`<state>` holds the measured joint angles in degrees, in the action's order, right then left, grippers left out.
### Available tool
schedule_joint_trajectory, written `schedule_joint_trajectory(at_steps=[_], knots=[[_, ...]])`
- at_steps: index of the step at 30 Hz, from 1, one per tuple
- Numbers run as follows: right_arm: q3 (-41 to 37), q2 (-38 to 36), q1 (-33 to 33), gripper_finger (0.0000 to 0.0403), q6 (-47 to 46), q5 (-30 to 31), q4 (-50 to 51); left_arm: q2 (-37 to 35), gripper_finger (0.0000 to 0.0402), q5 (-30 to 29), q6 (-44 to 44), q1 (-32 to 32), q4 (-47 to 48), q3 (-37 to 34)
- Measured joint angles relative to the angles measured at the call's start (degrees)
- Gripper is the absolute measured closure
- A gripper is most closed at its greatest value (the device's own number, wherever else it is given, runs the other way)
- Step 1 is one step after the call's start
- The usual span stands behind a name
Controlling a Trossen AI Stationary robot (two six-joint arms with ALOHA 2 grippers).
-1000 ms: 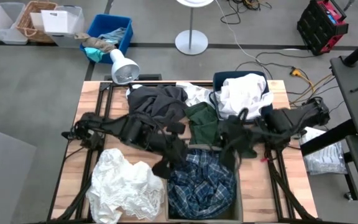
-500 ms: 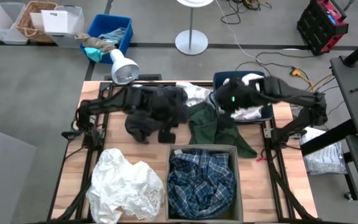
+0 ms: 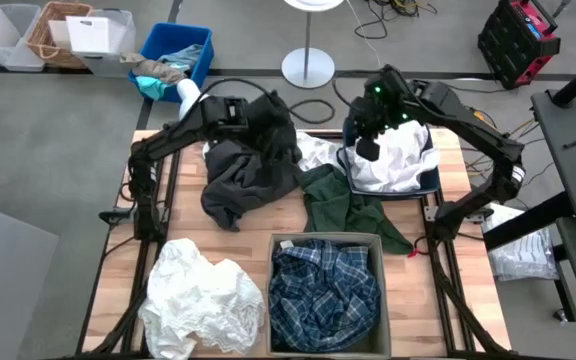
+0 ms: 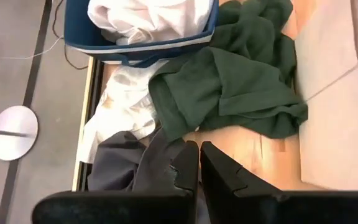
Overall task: Sort clothes
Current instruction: Put the dark green shirt into the brown laundry organizers
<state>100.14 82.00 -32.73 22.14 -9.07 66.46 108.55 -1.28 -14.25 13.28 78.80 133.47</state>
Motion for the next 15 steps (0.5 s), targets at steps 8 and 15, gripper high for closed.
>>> schedule_joint_trajectory(at_steps=[8,15], knots=[[-0.1,2.0,-1.8,0.039,2.0,-2.4,4.2,0.0,0.0402,5.9,-3.6,3.3,-1.3,0.0],[-0.1,-1.1,-1.8,0.039,-3.3,-9.1,12.9,0.0,0.0402,12.6,-8.9,7.4,-1.3,0.0]])
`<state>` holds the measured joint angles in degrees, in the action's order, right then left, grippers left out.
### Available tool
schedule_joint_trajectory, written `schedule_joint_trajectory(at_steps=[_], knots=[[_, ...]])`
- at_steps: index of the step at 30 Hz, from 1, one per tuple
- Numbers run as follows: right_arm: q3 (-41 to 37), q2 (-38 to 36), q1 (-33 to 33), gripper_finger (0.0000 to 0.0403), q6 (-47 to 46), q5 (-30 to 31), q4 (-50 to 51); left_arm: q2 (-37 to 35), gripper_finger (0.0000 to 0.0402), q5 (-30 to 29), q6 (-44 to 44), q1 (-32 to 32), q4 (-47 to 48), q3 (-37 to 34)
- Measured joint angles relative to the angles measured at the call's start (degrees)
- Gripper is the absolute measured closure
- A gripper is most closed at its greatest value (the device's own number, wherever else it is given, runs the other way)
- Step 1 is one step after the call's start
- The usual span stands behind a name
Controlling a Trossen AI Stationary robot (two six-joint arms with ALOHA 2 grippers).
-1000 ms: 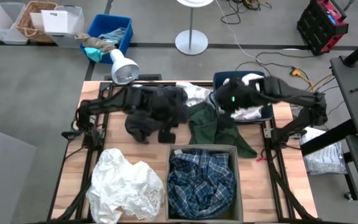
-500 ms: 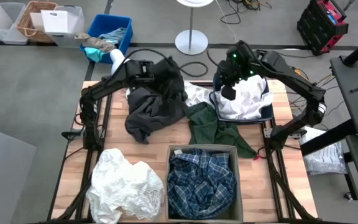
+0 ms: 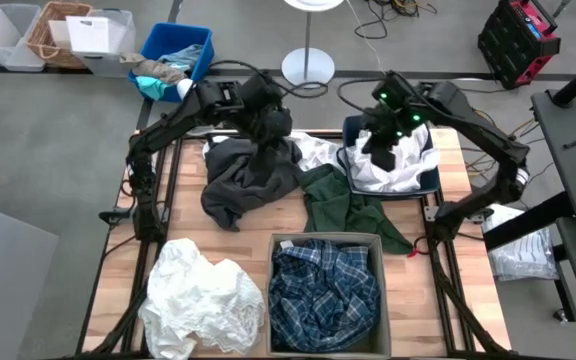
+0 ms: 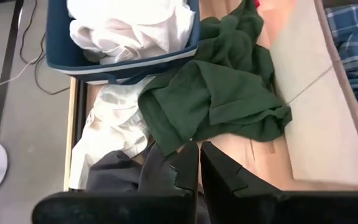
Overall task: Sort clothes
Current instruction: Put the dark green shirt into the brown laundry organizers
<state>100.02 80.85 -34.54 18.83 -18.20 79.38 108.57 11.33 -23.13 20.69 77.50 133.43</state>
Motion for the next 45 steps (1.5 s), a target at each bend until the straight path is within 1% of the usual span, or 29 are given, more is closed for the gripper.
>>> schedule_joint_trajectory(at_steps=[4,7,10,12,15,17,20,24,28,33,38,41,45], knots=[[-1.0,-3.9,0.9,0.039,-2.8,-4.6,2.6,0.0,0.0402,1.6,-2.7,2.7,0.0,-0.1],[-3.9,-8.2,2.3,0.039,-4.2,-7.9,3.5,0.0,0.0402,2.2,-3.5,4.4,-0.3,-0.1],[-8.0,-12.3,4.8,0.0388,-10.2,-7.9,3.8,0.1,0.0402,2.3,-3.1,5.4,-0.4,-0.1],[-10.7,-14.7,6.7,0.038,-13.2,-7.3,3.9,0.2,0.0402,2.3,-3.1,5.5,-0.4,-0.1],[-14.3,-17.9,9.9,0.0356,-17.1,-4.9,3.9,0.6,0.0402,2.4,-3.4,5.5,-0.7,-0.1],[-16.9,-19.9,11.5,0.0333,-18.8,-2.7,3.9,0.8,0.0402,2.6,-3.4,5.5,-1.4,-0.1],[-21.6,-22.9,13.5,0.0296,-20.9,-0.9,3.6,1.1,0.0402,2.6,-3.4,5.5,-1.4,-0.1],[-29.5,-27.3,15.5,0.0253,-23.9,-0.8,1.2,1.1,0.0402,2.6,-3.4,5.5,-1.4,-0.1],[-37.3,-30.8,16.5,0.0223,-25.7,0.0,-3.7,1.1,0.0402,2.9,-3.3,5.4,-1.4,-0.1],[-45.6,-32.7,16.8,0.0207,-25.2,0.2,-9.9,1.0,0.0402,3.2,-3.2,5.4,-1.4,-0.1],[-51.7,-32.7,16.8,0.0211,-22.4,0.3,-18.6,1.0,0.0402,3.2,-2.9,5.4,-1.4,-0.1],[-54.4,-31.9,16.8,0.0213,-22.5,0.3,-23.1,1.0,0.0402,3.2,-2.7,5.3,-1.4,-0.1],[-56.3,-29.7,16.8,0.0212,-22.0,1.1,-25.7,1.0,0.0402,3.2,-2.3,5.3,-1.4,-0.1]])
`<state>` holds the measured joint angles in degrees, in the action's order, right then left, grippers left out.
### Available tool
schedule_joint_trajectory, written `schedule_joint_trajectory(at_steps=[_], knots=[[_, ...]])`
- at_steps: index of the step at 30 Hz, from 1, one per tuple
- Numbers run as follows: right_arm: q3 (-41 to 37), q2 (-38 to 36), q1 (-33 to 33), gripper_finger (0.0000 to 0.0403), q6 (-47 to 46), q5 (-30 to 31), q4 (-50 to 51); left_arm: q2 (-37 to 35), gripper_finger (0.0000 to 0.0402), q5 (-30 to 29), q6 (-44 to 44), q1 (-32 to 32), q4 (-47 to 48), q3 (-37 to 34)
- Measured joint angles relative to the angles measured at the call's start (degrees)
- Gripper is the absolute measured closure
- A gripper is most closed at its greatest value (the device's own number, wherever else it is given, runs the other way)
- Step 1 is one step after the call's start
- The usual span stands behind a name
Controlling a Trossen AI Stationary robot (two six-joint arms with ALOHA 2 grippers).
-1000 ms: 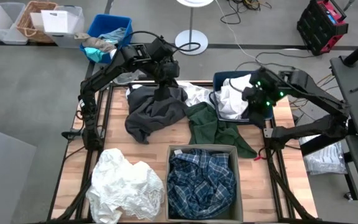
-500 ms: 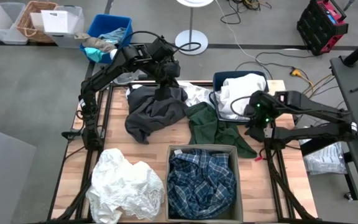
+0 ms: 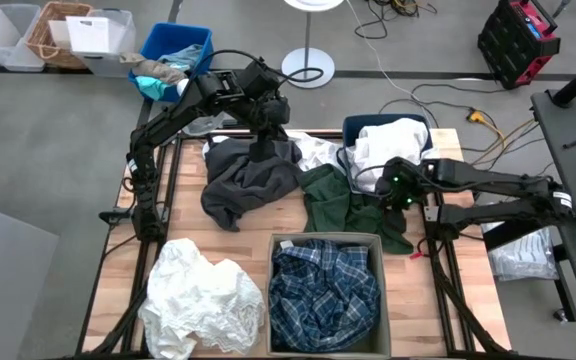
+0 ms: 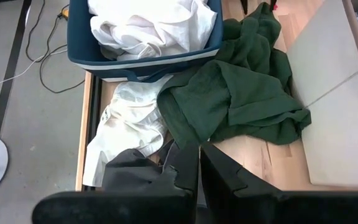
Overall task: Sort clothes
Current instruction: Put the dark green shirt into the brown laundry organizers
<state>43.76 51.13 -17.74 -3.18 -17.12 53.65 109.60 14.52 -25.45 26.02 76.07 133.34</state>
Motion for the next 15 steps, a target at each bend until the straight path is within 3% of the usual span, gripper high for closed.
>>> schedule_joint_trajectory(at_steps=[9,12,15], knots=[[-1.1,7.4,0.0,0.0218,1.4,4.5,-6.8,0.0,0.0402,0.0,0.1,0.0,-0.2,0.0],[-1.1,9.7,0.0,0.0242,1.5,5.3,-7.0,0.0,0.0402,0.0,0.5,0.0,-0.2,0.0],[-1.1,11.1,0.0,0.0292,1.7,5.3,-7.1,0.0,0.0402,0.0,0.5,0.0,-0.3,0.0]])
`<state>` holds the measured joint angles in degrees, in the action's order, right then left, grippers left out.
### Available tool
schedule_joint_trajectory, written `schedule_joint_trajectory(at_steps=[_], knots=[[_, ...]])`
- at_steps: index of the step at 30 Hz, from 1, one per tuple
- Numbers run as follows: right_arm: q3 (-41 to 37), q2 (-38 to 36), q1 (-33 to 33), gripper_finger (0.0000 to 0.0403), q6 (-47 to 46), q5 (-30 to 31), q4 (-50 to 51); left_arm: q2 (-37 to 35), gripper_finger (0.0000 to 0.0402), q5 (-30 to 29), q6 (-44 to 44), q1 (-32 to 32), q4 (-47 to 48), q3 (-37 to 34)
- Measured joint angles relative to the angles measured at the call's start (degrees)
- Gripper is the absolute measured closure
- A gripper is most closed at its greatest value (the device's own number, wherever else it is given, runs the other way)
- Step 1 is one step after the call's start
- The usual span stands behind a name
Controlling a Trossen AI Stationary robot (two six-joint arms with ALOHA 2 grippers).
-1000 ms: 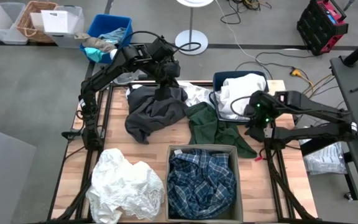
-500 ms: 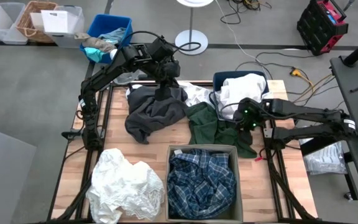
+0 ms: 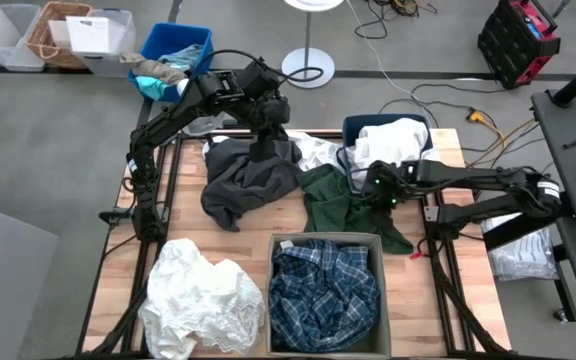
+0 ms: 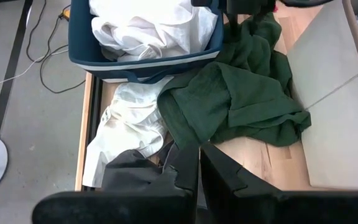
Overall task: Sort clothes
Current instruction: Put the dark green shirt into the brown laundry organizers
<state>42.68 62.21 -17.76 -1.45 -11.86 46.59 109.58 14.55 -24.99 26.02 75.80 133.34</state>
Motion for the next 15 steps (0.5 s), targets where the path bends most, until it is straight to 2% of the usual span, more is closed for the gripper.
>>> schedule_joint_trajectory(at_steps=[4,9,15], knots=[[0.0,-0.4,0.0,0.0378,0.4,-0.5,0.0,0.0,0.0402,0.0,0.0,0.0,-0.1,0.0],[2.2,-4.1,0.0,0.0393,-2.3,-0.6,1.6,0.0,0.0402,0.4,0.0,-0.2,-0.1,0.0],[10.9,-7.1,0.0,0.0394,-4.4,-1.6,2.8,0.0,0.0402,8.6,1.5,-0.2,-4.1,0.0]])
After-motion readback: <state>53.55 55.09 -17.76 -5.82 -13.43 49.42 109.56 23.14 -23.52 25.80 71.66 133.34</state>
